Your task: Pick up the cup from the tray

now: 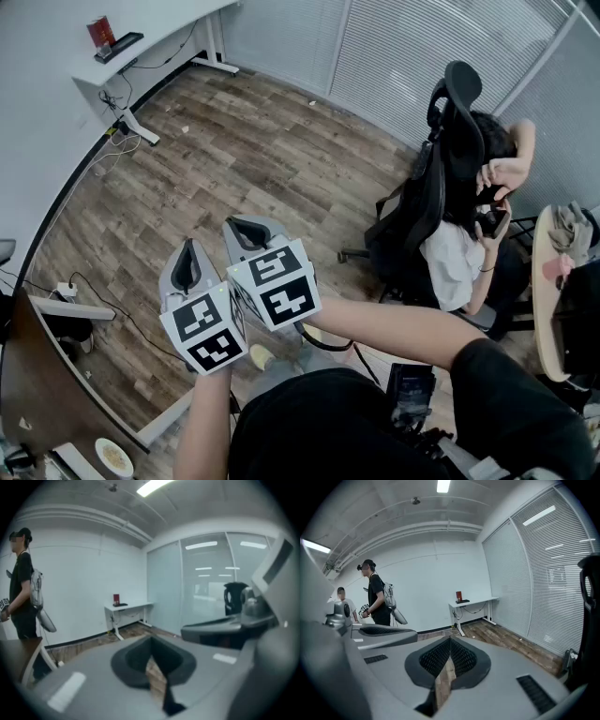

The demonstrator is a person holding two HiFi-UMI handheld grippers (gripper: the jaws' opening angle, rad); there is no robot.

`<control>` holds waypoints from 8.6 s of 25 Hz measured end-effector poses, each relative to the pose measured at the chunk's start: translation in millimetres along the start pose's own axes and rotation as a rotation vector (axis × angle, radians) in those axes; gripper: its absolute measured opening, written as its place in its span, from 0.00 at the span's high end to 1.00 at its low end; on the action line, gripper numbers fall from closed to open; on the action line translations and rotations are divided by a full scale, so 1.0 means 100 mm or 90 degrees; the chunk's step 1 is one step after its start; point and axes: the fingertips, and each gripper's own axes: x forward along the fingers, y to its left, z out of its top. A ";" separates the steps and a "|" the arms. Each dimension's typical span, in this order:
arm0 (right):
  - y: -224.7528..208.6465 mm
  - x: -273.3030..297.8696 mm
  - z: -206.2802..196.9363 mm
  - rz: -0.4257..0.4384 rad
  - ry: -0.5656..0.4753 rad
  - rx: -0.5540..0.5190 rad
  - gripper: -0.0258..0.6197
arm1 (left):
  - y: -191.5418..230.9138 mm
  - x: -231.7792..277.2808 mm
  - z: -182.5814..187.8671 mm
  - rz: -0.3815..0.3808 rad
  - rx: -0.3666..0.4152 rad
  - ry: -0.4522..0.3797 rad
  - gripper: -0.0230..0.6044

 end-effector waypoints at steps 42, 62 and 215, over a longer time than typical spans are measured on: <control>0.94 1.25 0.81 0.058 -0.067 -0.025 0.94 | 1.50 0.52 0.40 -0.001 -0.038 -0.066 0.96; -0.03 2.10 1.39 0.084 -0.075 -0.015 0.94 | 1.29 1.80 0.97 0.016 -0.034 -0.056 0.96; -0.52 8.56 4.41 0.239 -0.159 -0.060 0.94 | 5.03 7.35 3.11 0.141 -0.085 -0.103 0.96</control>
